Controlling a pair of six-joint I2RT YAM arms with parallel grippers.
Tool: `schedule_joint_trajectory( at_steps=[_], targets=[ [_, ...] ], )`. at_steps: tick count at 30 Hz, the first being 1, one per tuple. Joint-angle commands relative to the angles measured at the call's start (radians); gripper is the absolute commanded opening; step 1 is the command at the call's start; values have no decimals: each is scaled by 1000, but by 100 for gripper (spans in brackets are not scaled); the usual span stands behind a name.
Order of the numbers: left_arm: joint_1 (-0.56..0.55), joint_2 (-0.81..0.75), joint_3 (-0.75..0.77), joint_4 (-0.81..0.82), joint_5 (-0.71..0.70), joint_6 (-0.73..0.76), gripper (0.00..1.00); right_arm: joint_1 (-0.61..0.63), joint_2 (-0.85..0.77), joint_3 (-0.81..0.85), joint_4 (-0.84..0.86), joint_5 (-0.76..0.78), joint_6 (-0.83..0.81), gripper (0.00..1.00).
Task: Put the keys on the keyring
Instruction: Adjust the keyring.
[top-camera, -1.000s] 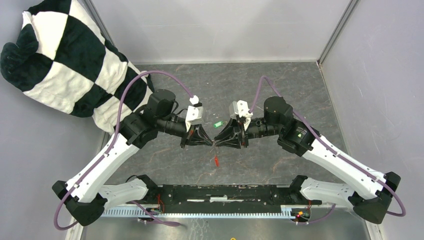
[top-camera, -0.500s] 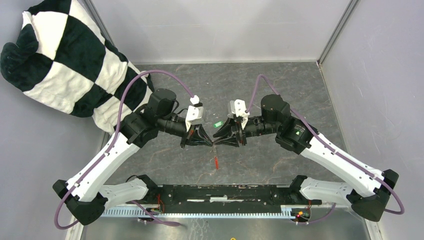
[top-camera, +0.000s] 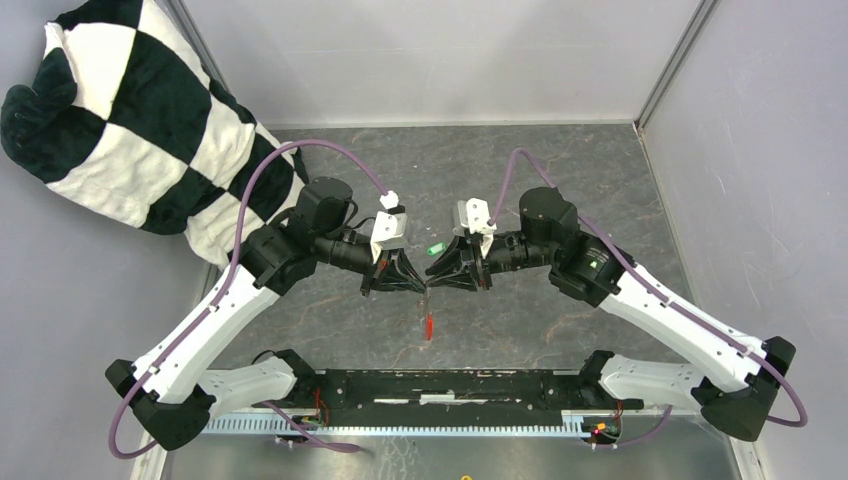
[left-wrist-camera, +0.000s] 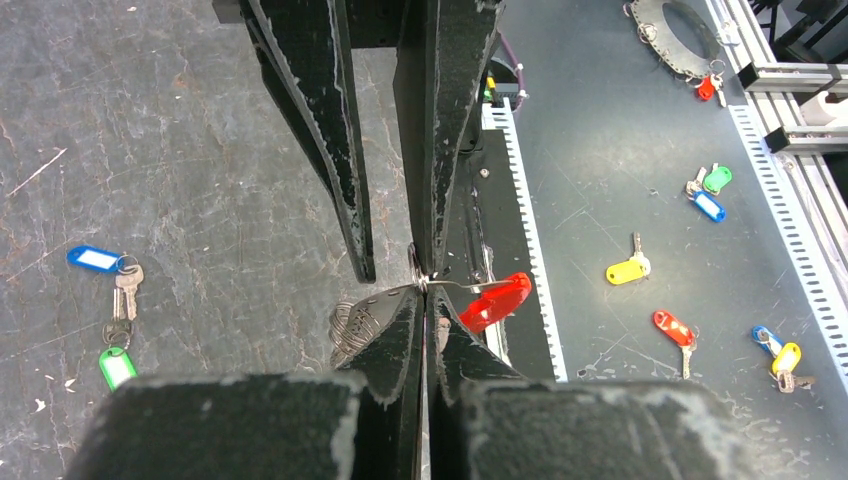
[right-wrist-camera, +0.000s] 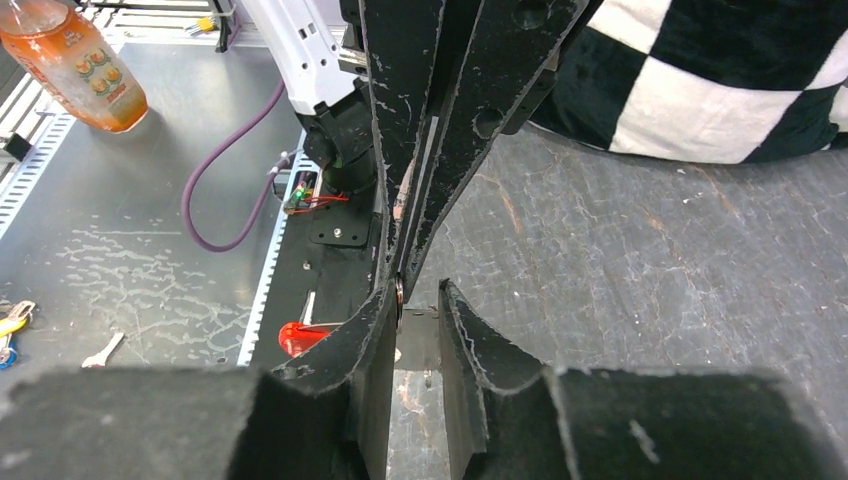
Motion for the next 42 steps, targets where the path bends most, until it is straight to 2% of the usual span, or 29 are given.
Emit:
schedule_joint_trajectory(
  at_steps=[1, 5, 9, 11, 15, 17, 22, 28, 33, 38, 42],
  targets=[
    [-4, -7, 47, 17, 44, 30, 2, -3, 17, 40, 16, -28, -4, 26],
    [-4, -10, 47, 17, 44, 29, 2, -2, 24, 44, 4, -34, -9, 19],
    [-4, -9, 52, 16, 43, 30, 2, -3, 24, 47, 14, -25, -3, 1],
    [-4, -7, 53, 16, 41, 30, 3, -3, 7, 31, 51, -6, 18, 1],
    [-4, -14, 50, 15, 22, 9, 27, -5, -71, -83, 235, 38, 107, 1],
    [-5, -25, 38, 17, 17, 6, 31, -6, -113, -153, 372, 61, 191, 1],
    [-4, -39, 2, 26, 33, -9, 31, -6, -186, -301, 630, 114, 341, 1],
    [-4, -46, -77, 189, 50, -149, 30, -6, -215, -442, 886, 153, 492, 1],
    [-4, -29, -85, 295, 57, -234, 30, -6, -214, -487, 974, 182, 534, 1],
    [-4, -27, -101, 322, 61, -258, 30, -5, -203, -515, 1046, 197, 563, 1],
    [-4, -32, -107, 362, 56, -303, 37, 0, -198, -539, 1073, 213, 566, 1]
  ],
)
